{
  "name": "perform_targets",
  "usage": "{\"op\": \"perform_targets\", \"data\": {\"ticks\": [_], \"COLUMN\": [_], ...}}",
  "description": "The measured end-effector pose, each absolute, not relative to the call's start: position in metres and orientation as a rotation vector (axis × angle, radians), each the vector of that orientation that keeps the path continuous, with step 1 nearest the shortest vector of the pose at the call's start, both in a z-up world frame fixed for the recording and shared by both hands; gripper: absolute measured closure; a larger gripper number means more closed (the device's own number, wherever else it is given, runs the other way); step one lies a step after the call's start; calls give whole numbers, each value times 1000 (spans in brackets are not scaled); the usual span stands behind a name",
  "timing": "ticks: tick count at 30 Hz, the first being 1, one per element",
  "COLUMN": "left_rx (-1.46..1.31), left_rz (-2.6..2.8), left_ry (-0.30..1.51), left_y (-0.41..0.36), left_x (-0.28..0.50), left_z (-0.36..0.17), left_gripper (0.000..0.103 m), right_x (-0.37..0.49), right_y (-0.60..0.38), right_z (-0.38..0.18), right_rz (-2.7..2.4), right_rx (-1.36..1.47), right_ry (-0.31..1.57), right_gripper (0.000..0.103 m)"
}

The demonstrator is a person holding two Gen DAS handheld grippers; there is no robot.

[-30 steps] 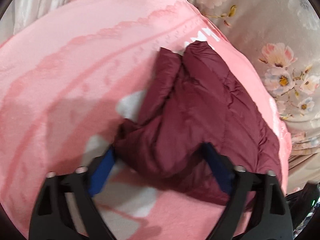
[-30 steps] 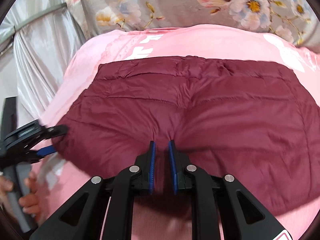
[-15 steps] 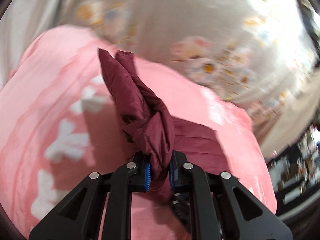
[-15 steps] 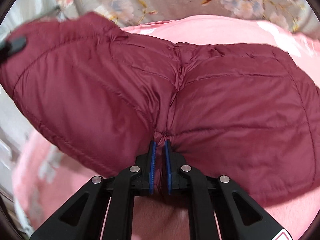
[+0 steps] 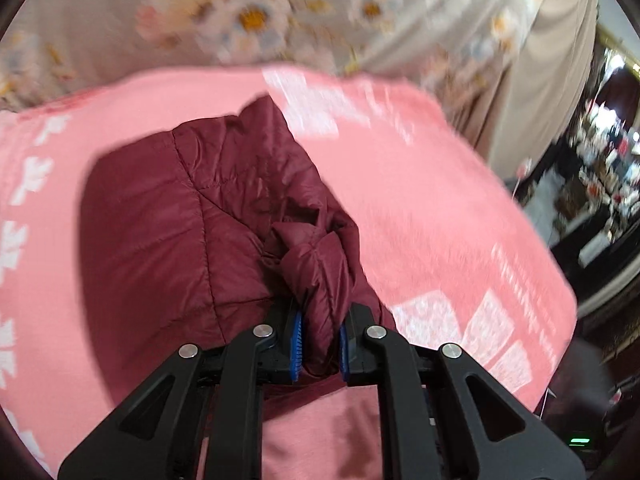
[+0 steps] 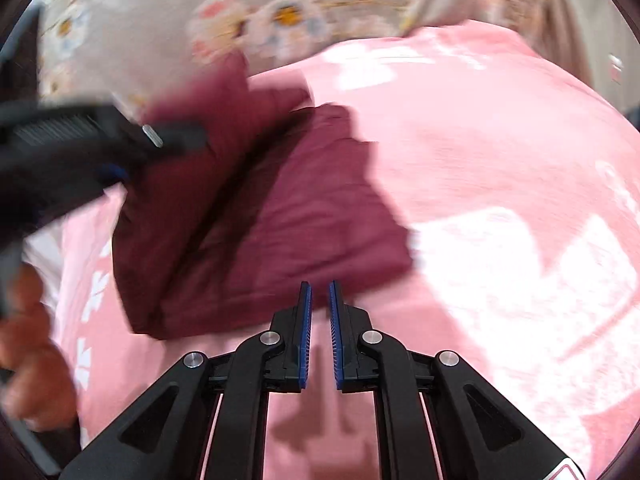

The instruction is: Fold large clothes

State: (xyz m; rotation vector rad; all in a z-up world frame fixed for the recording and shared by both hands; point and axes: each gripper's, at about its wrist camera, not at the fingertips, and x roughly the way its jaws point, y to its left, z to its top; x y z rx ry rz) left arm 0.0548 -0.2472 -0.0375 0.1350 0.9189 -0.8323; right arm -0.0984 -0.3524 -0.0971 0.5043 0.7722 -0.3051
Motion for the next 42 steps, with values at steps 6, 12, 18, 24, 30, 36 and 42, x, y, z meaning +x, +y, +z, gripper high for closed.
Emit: {"op": "perform_targets", "data": {"ticks": [6, 12, 18, 24, 30, 36, 42], "left_rx": [283, 84, 23, 50, 99, 134, 149], "left_rz": [-785, -929, -685, -356, -242, -235, -241], "left_ry": [951, 920, 674, 692, 759, 829, 827], "left_y": [-290, -253, -191, -161, -160, -189, -209], "left_x": [46, 46, 100, 184, 216, 229, 229], "left_z": [-91, -30, 50, 43, 10, -21, -29], "left_gripper": [88, 42, 27, 27, 28, 32, 33], "right_x": [-113, -81, 6, 107, 130, 131, 92], "right_y": [-381, -407, -423, -437, -442, -434, -439], "right_z": [-102, -48, 19, 0, -55, -73, -44], "right_rz": [-359, -301, -154, -240, -343, -293, -413], "right_rx": [544, 569, 670, 729, 740, 682, 554], "right_ry": [775, 680, 577, 715, 849, 854, 703], "right_gripper": [94, 83, 35, 30, 30, 85, 95]}}
